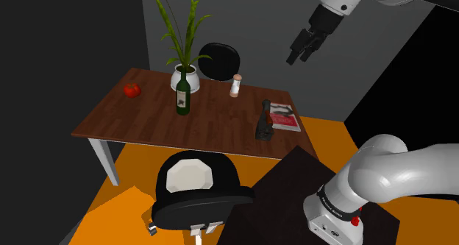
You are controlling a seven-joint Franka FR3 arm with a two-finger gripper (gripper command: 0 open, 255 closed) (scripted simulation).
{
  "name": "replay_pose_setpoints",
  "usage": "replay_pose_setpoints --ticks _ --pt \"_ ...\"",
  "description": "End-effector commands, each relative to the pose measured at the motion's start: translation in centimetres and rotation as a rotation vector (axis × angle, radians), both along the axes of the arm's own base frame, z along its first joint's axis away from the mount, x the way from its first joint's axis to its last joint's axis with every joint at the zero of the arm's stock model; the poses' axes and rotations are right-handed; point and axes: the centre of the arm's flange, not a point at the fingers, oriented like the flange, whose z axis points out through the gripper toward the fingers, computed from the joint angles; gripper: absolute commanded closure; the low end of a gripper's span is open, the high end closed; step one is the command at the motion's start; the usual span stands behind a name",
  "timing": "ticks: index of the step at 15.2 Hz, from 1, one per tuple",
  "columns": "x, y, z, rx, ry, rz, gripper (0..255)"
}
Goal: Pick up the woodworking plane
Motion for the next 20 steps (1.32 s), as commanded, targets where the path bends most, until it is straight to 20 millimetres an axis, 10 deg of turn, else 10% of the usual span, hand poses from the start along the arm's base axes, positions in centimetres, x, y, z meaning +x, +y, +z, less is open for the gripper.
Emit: replay_pose_setpoints --ticks 1,20 --pt "0.0 0.0 0.0 0.000 0.000 0.000 0" --pt "12.3 -11.4 -19.0 0.012 0.127 -0.304 0"
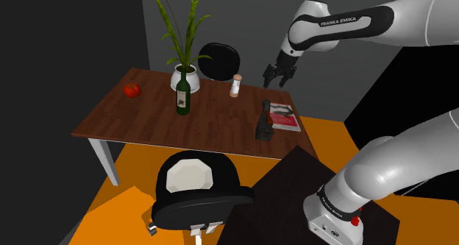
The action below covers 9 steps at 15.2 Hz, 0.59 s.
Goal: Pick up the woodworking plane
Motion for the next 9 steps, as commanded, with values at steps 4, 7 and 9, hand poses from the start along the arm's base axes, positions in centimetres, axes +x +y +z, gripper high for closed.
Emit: replay_pose_setpoints --ticks 4,7,9 --pt "2.6 -3.5 -5.4 0.003 0.033 -0.081 0" --pt "3.8 -5.7 -8.6 0.004 0.053 -0.129 0" --pt "4.5 -7.1 -10.7 0.006 0.067 -0.161 0"
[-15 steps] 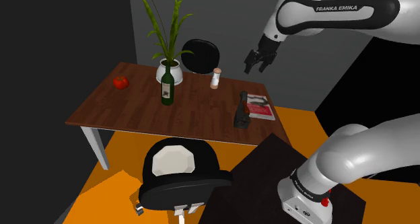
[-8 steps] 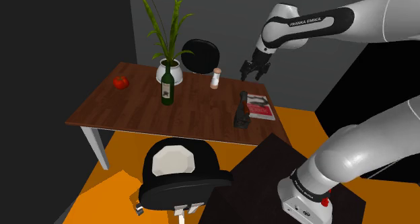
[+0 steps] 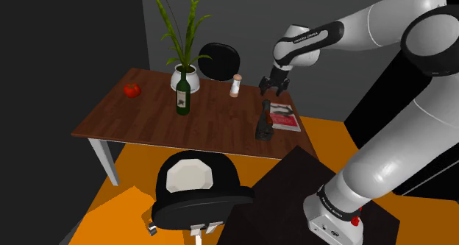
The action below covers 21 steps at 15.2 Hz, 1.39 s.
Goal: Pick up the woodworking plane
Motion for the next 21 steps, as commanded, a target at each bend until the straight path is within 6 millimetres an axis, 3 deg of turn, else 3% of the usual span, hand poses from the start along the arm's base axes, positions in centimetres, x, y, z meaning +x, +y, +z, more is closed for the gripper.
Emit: replay_pose_setpoints --ticks 1,14,21 --pt "0.7 -1.5 -2.3 0.001 0.014 -0.033 0" --pt "2.9 -11.2 -16.1 0.009 0.099 -0.236 0" --pt "2.9 -11.2 -19.8 0.009 0.099 -0.236 0"
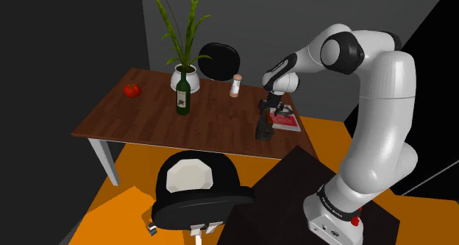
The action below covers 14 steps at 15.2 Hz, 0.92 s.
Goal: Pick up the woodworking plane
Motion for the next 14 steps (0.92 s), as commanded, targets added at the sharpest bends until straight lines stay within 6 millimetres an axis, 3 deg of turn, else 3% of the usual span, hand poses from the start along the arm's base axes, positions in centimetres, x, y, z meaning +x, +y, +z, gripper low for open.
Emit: replay_pose_setpoints --ticks 1,2,3,12,14 --pt "0.0 0.0 -0.9 0.000 0.000 0.000 0" --pt "0.0 0.0 -0.9 0.000 0.000 0.000 0" --pt "0.0 0.0 -0.9 0.000 0.000 0.000 255" --pt "0.0 0.0 -0.9 0.000 0.000 0.000 255" --pt "0.0 0.0 0.2 0.000 0.000 0.000 255"
